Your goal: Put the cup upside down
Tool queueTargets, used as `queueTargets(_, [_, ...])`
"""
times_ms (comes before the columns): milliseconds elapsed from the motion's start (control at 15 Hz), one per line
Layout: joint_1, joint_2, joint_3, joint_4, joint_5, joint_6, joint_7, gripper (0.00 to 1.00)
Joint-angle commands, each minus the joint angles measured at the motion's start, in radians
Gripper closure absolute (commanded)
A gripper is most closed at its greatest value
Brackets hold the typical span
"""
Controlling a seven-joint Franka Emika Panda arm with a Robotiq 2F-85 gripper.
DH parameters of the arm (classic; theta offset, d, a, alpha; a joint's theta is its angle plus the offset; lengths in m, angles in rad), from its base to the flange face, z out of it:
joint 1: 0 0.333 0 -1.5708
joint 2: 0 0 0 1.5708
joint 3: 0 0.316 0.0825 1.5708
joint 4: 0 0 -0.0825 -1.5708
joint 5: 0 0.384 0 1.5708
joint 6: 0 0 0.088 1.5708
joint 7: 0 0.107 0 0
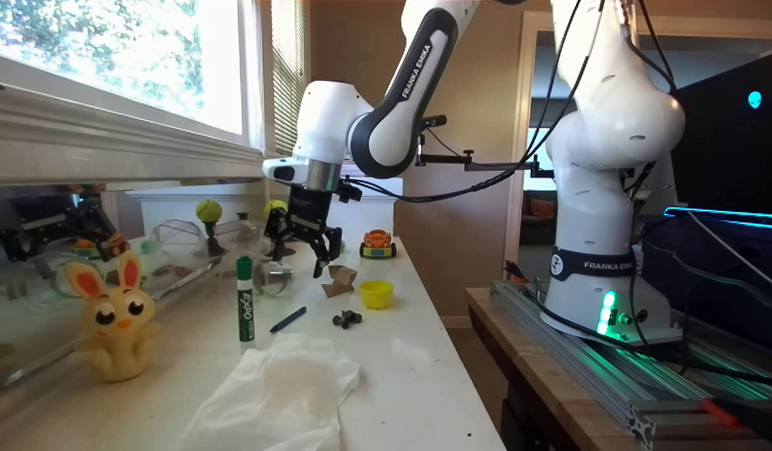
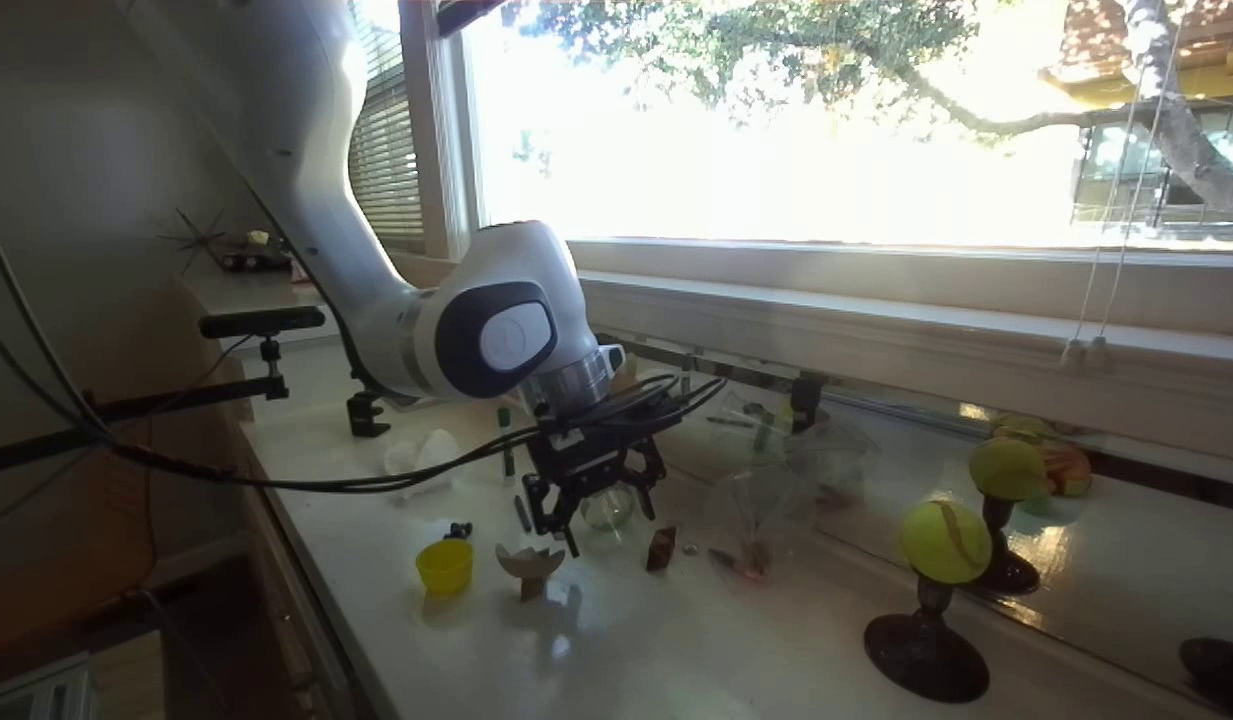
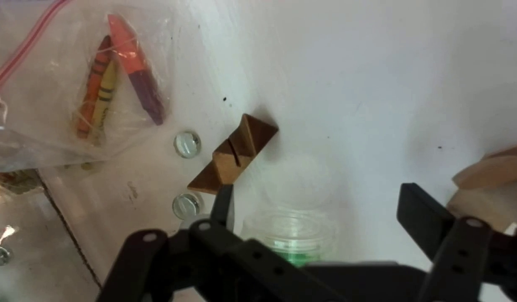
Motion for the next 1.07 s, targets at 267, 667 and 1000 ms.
queueTargets(267, [-0.008,0.049,0.021,0.06,0.023,0.027,0.021,0.0])
queueTargets(667, [-0.011,0.076,0.036,0.094,0.023,0.025,0.018,0.0])
queueTargets(1000, [-0.013,0.084,0.038,0.099,0.018,0.02,0.016,0.22])
